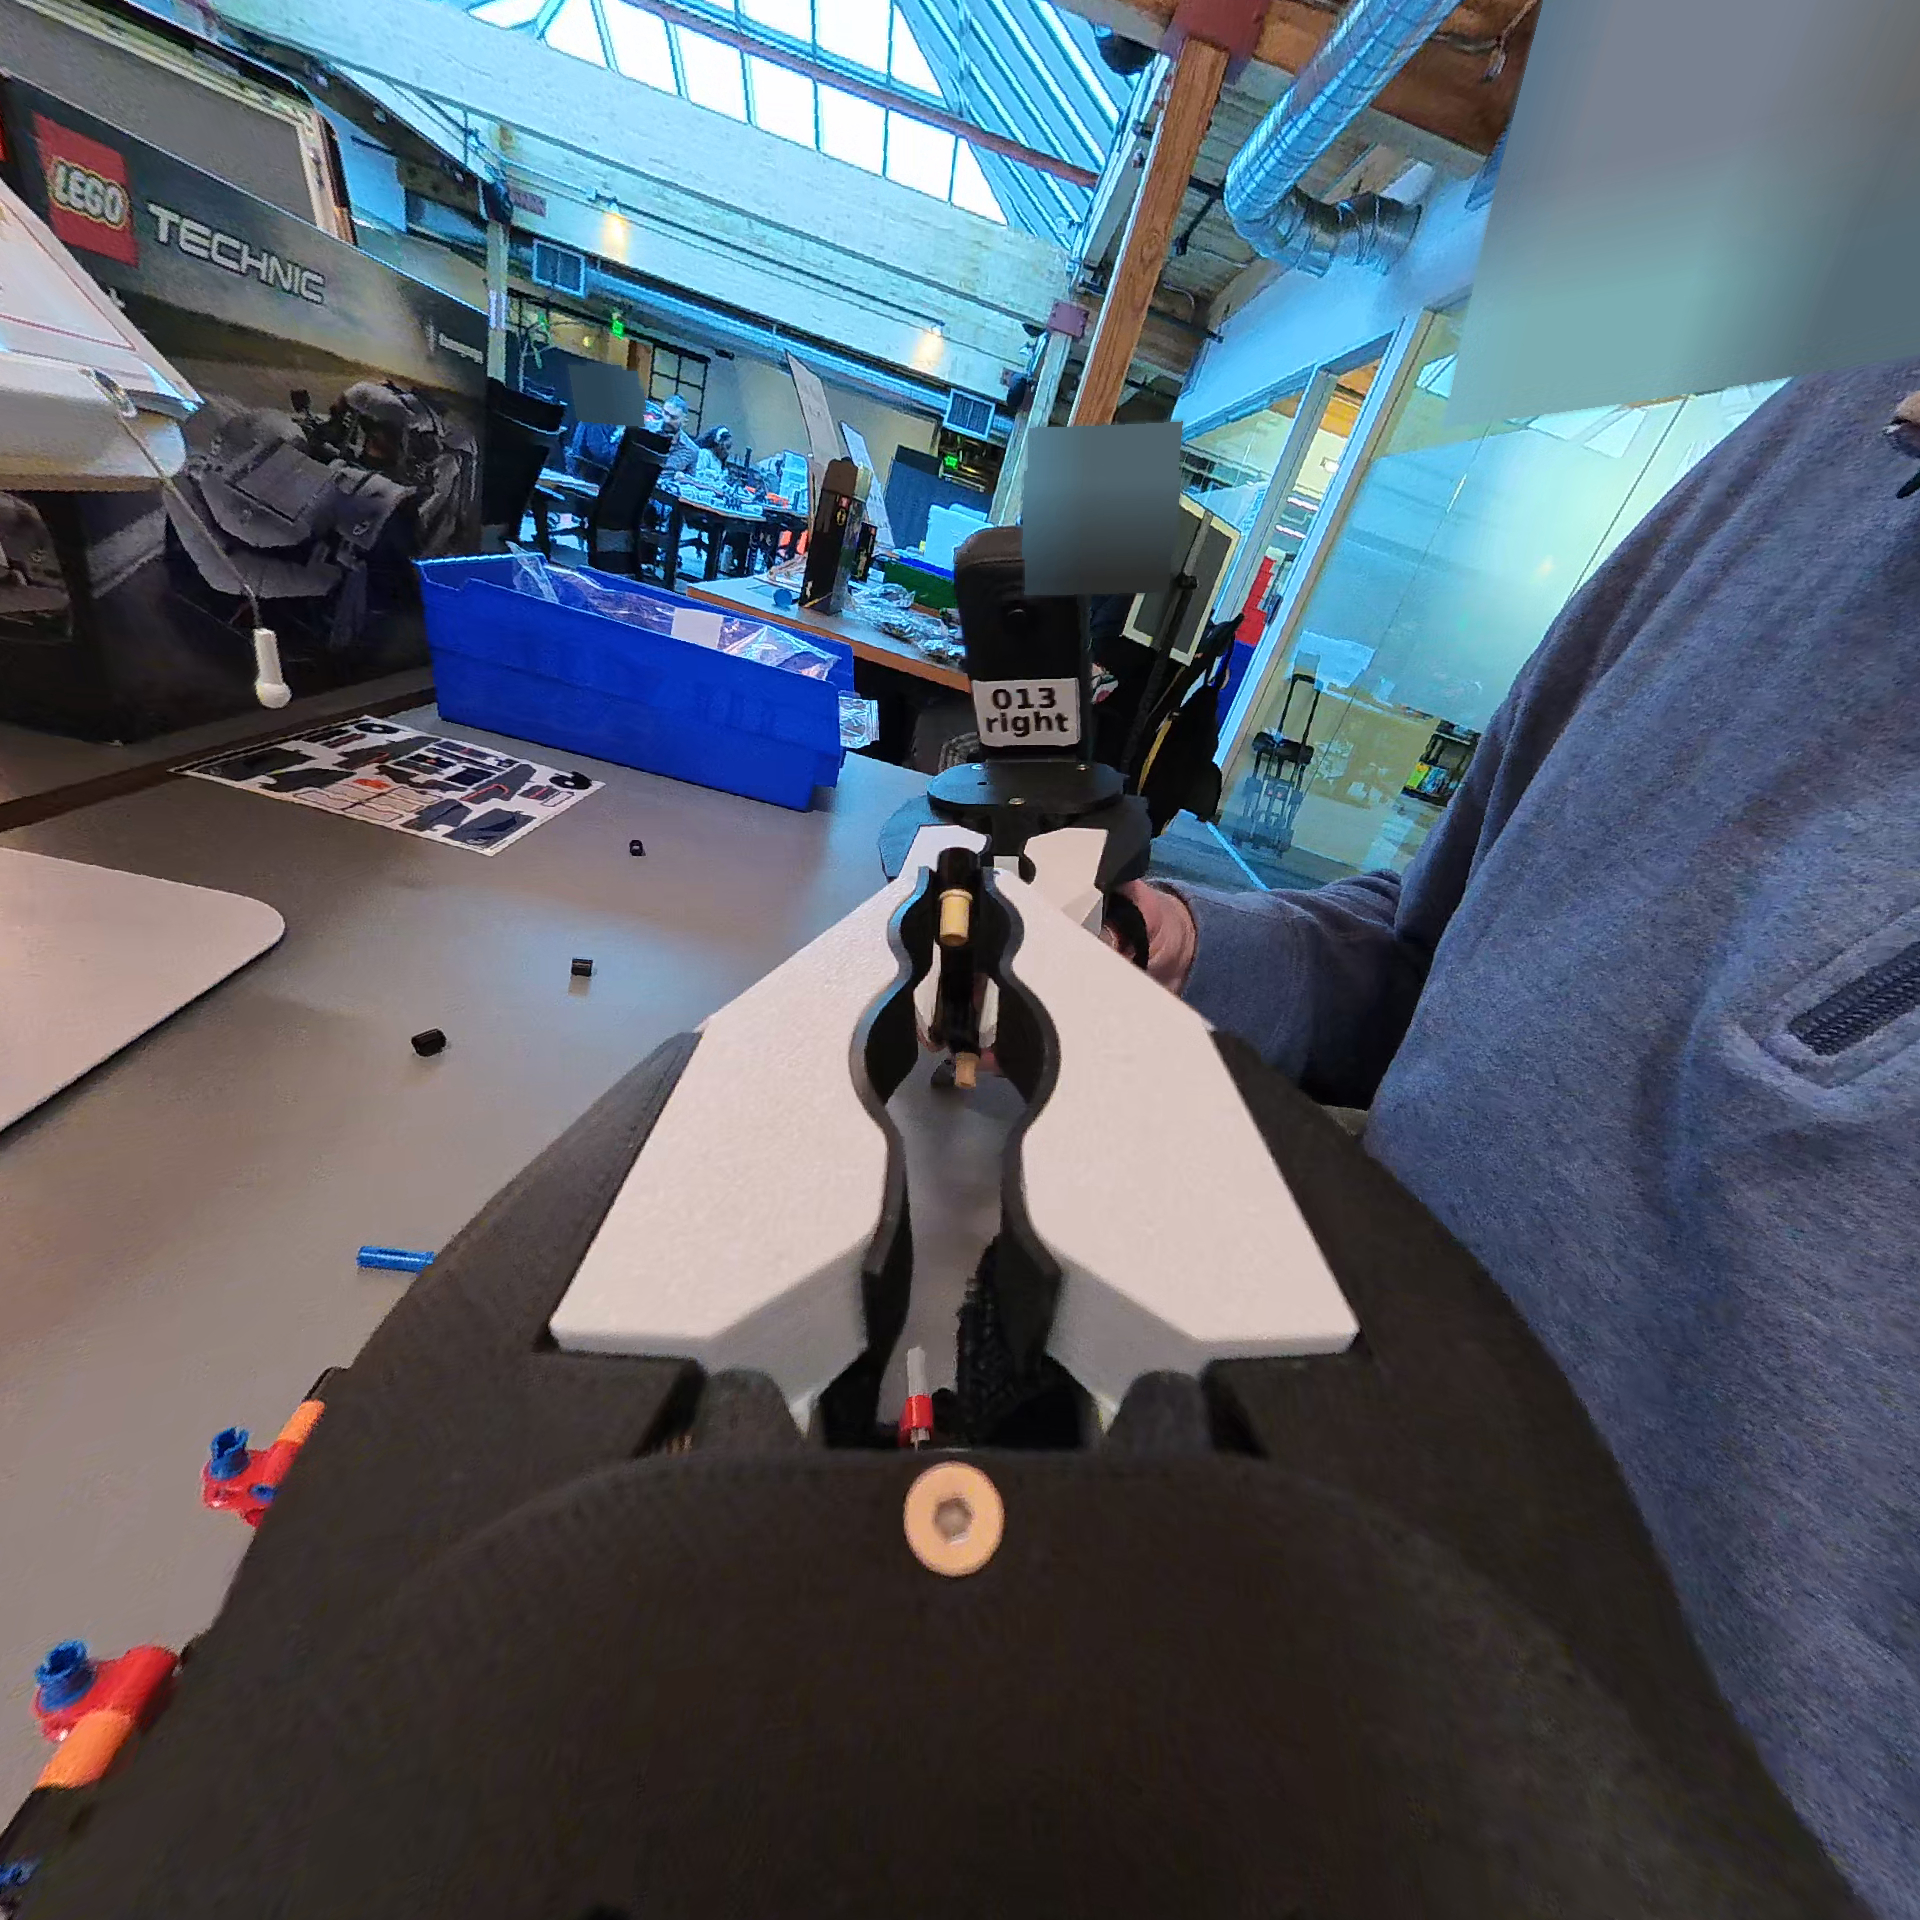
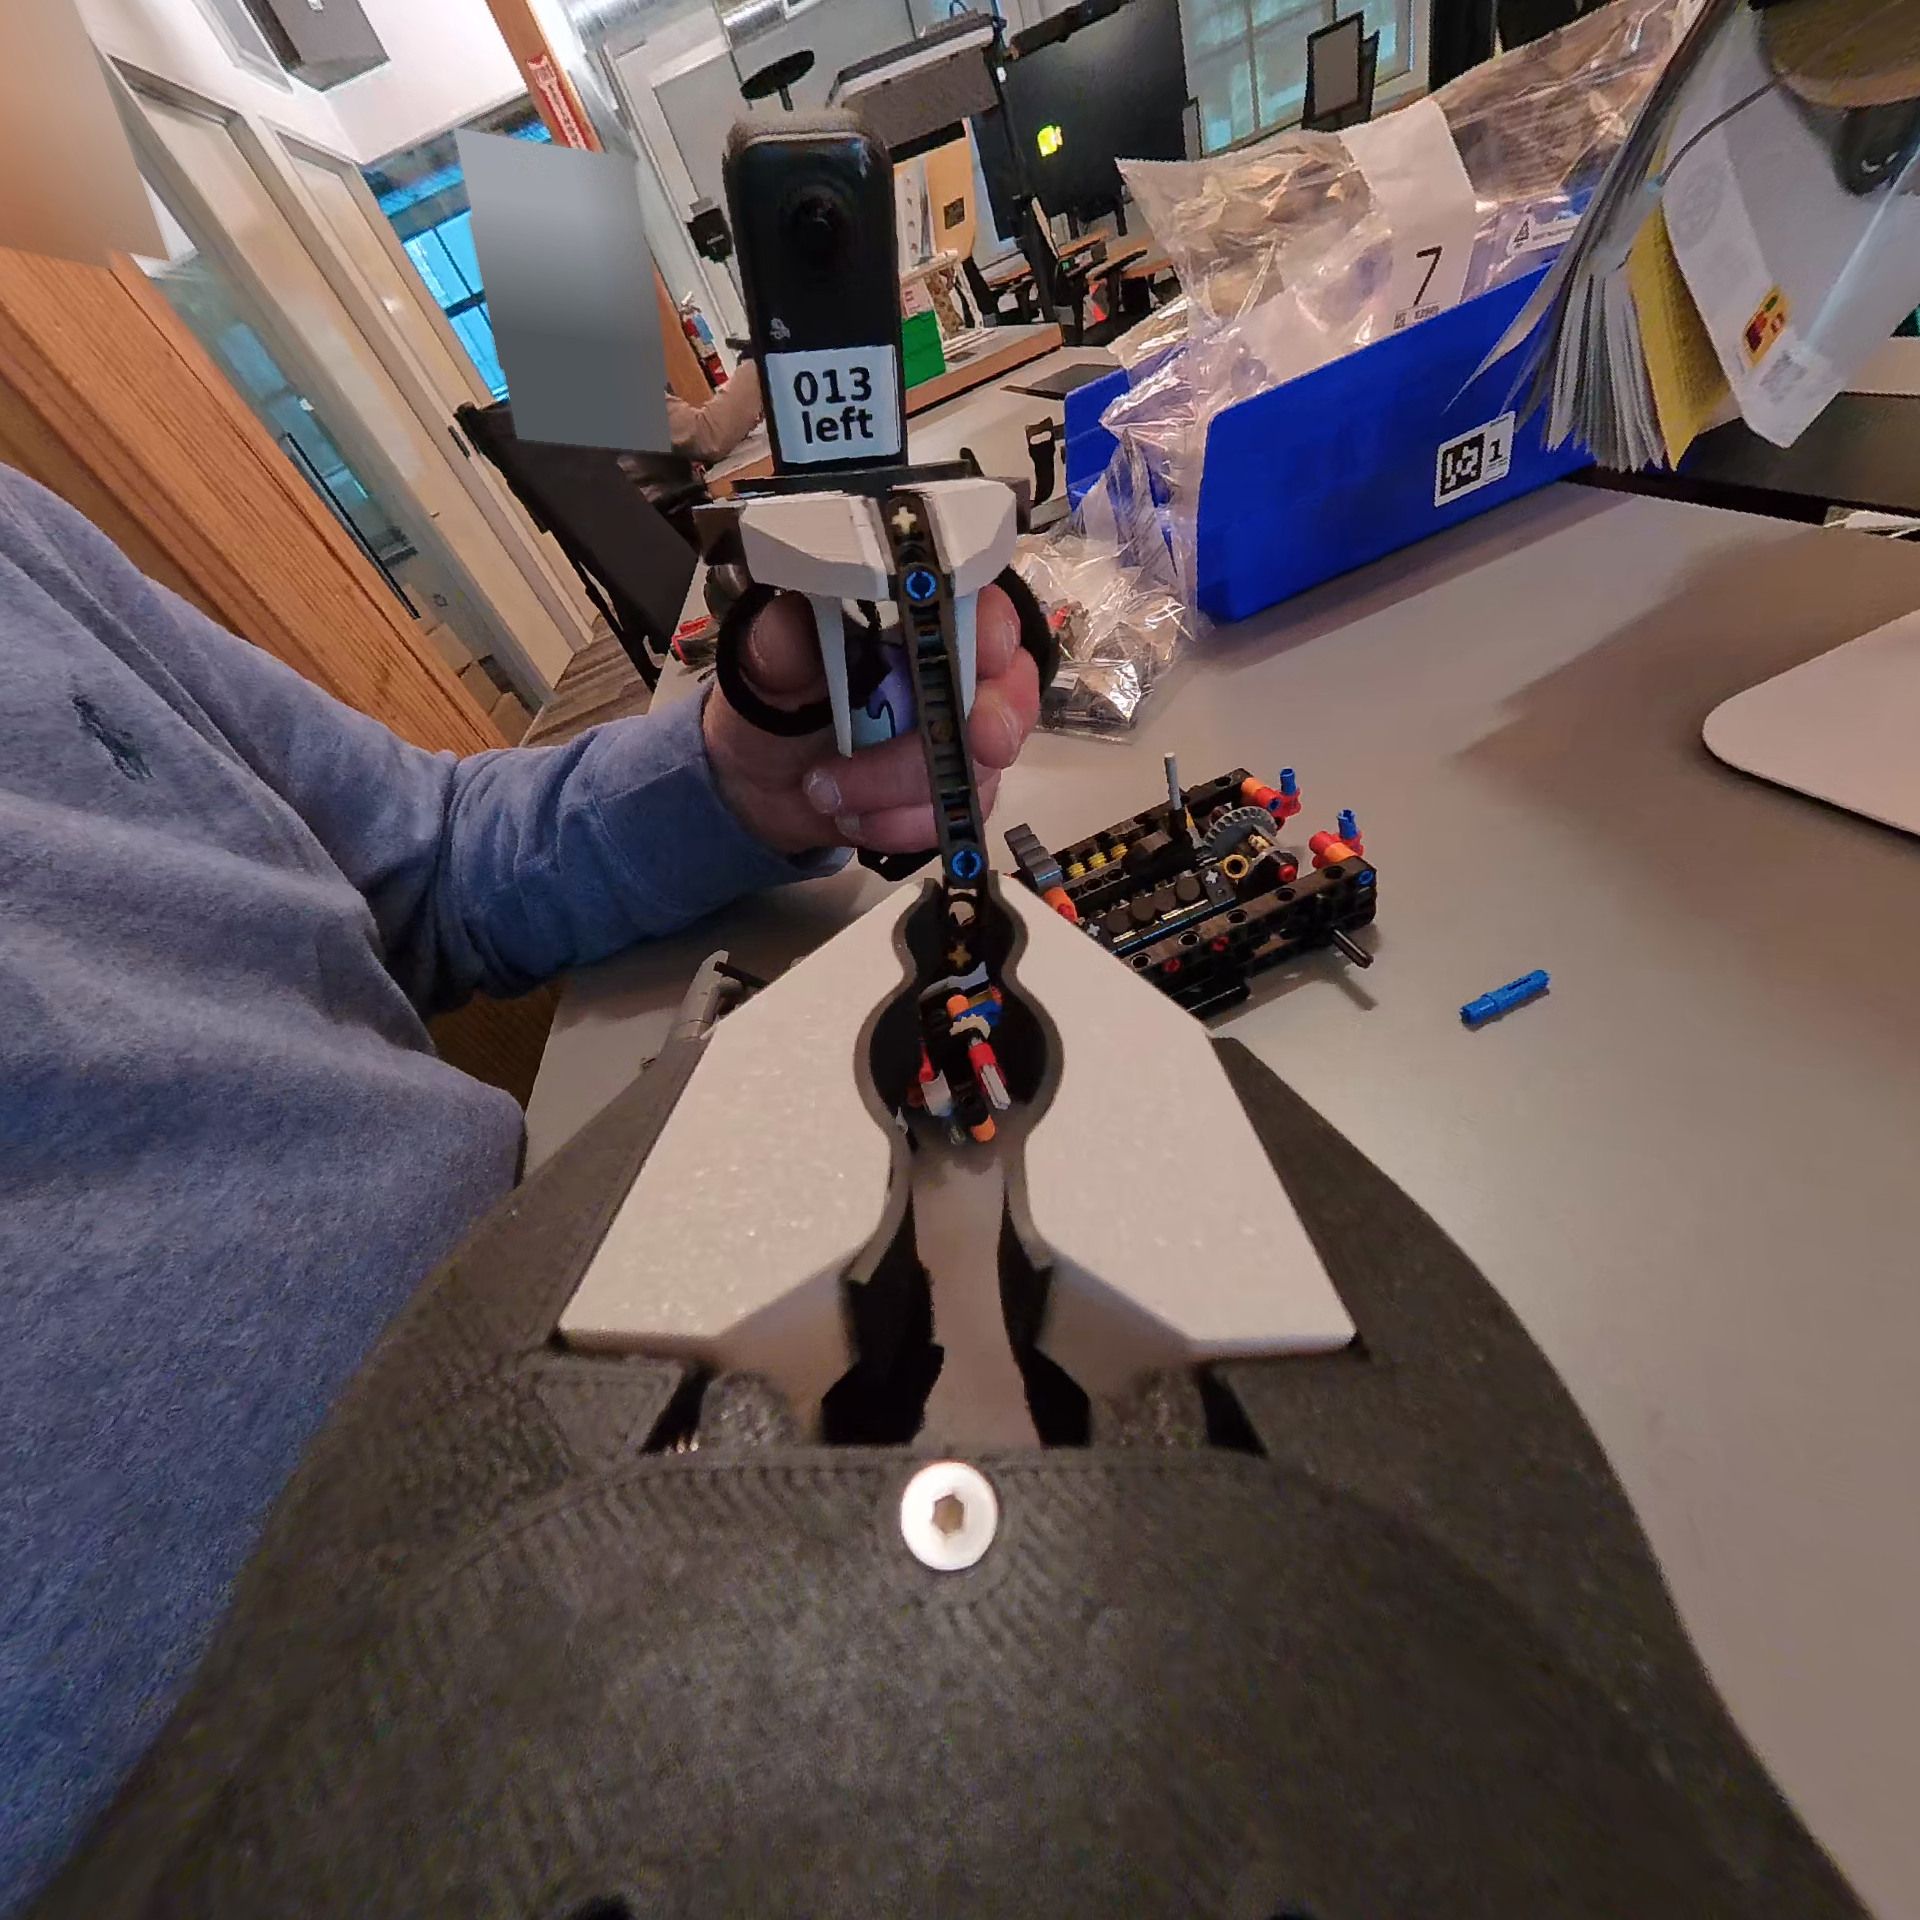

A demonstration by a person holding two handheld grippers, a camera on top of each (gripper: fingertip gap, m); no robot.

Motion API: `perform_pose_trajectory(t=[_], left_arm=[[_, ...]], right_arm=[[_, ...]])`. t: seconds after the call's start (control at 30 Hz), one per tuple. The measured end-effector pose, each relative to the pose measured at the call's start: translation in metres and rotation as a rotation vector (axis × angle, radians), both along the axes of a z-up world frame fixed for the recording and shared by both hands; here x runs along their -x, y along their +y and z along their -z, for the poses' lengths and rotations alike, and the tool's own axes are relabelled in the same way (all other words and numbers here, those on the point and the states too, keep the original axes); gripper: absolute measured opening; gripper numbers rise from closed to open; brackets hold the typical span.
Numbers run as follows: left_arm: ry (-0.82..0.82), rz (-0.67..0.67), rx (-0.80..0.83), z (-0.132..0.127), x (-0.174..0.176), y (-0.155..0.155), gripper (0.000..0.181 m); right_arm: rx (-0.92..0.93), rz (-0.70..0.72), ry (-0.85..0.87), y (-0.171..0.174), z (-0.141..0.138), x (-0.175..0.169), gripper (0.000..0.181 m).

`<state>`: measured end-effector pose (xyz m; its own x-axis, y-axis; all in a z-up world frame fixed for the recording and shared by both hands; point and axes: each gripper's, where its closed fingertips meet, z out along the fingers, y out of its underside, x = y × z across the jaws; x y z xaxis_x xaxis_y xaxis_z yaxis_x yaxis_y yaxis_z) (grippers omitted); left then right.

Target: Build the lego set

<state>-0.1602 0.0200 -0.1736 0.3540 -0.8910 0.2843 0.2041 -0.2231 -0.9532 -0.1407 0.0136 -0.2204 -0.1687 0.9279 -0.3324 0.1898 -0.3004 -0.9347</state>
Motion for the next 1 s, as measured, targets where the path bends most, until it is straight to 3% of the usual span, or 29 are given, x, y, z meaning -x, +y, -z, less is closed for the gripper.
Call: perform_pose_trajectory(t=[0.3,0.5,1.0], left_arm=[[0.044,0.013,0.003,0.0058,-0.0072,-0.0017,0.019],[0.061,0.002,-0.011,0.0063,-0.0069,-0.0018,0.006],[0.053,-0.036,-0.013,0.0063,-0.0012,0.0032,0.005]], right_arm=[[0.001,0.013,0.006,0.0027,-0.0011,-0.0011,0.004],[-0.001,0.009,0.007,0.002,-0.0016,-0.0015,0.004],[0.009,0.016,0.019,0.0026,-0.0031,-0.0005,0.011]])
